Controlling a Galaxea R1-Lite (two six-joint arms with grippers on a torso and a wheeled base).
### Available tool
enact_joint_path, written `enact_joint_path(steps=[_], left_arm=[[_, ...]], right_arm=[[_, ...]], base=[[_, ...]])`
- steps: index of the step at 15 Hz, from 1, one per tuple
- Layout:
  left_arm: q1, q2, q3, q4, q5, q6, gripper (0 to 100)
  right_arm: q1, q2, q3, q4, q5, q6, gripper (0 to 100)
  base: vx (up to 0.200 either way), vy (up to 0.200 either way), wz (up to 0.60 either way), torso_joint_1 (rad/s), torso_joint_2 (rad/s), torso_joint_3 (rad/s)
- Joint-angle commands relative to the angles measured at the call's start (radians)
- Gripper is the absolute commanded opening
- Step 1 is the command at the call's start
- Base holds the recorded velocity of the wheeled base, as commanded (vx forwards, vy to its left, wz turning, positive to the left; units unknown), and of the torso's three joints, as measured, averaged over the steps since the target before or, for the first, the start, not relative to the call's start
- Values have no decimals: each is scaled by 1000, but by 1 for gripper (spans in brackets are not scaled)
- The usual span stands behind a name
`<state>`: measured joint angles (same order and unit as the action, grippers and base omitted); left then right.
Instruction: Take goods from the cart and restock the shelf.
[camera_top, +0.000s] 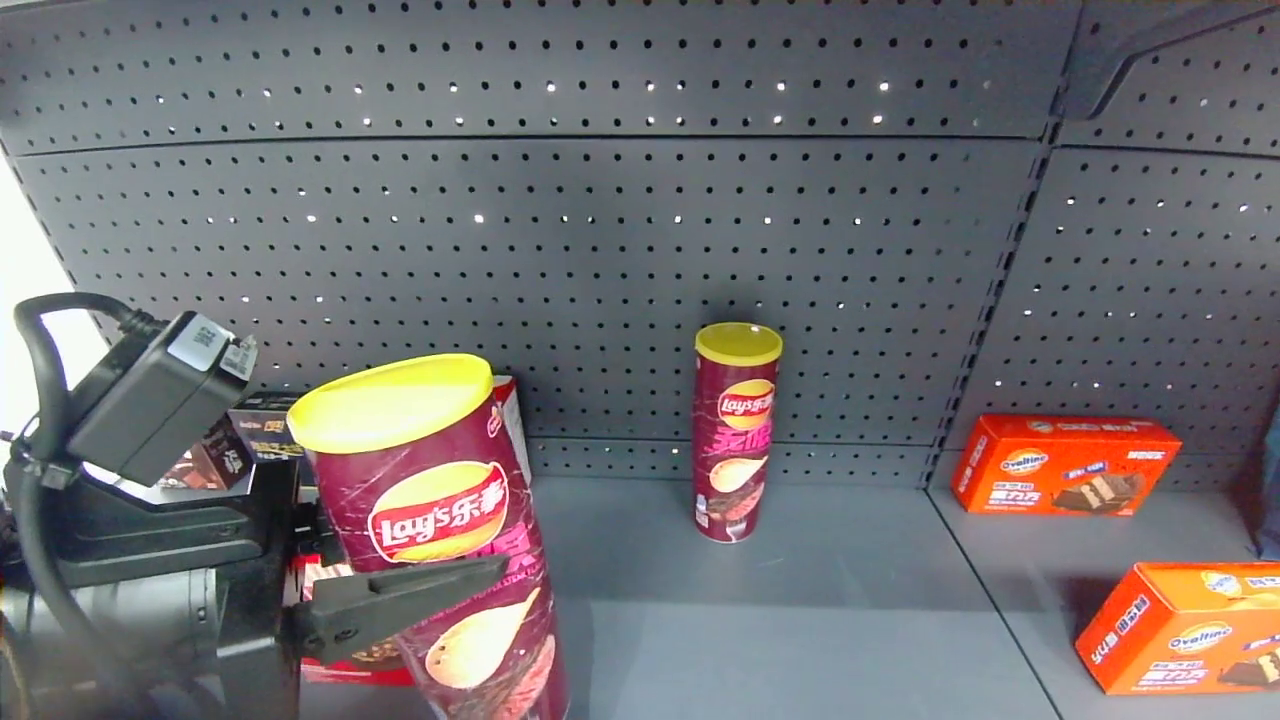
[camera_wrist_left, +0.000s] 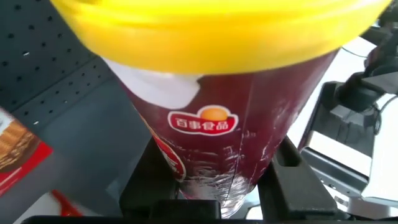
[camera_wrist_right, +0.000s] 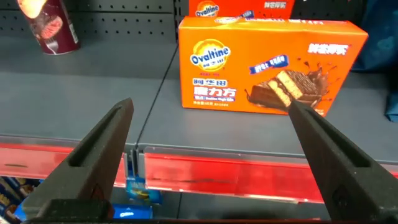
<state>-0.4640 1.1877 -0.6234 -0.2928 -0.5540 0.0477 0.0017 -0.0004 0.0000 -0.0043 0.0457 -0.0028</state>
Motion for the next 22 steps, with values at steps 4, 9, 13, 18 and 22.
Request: enact_joint_path(steps=[4,9,13,18,22], left_arm=[[-4,0,-2,0,-3,0,0],[-2,-5,-12,6,6,3,0],[-5,-22,21,7,8,3,0],[-36,-42,34,49,20,97,0],[-71,-40,37,64,45,92,0]], right_arm=[[0,16,0,4,-7,-8,100],[1,85,-163,-5,-20,-2,100],[92,390,-376,-5,71,-22,100],[256,708,-508,-22,269,-57,100],[359,852,-509,-100,283,-57,100]], base=[[0,0,0,0,0,0],[0,0,0,0,0,0],[0,0,0,0,0,0],[0,0,0,0,0,0],[0,0,0,0,0,0]])
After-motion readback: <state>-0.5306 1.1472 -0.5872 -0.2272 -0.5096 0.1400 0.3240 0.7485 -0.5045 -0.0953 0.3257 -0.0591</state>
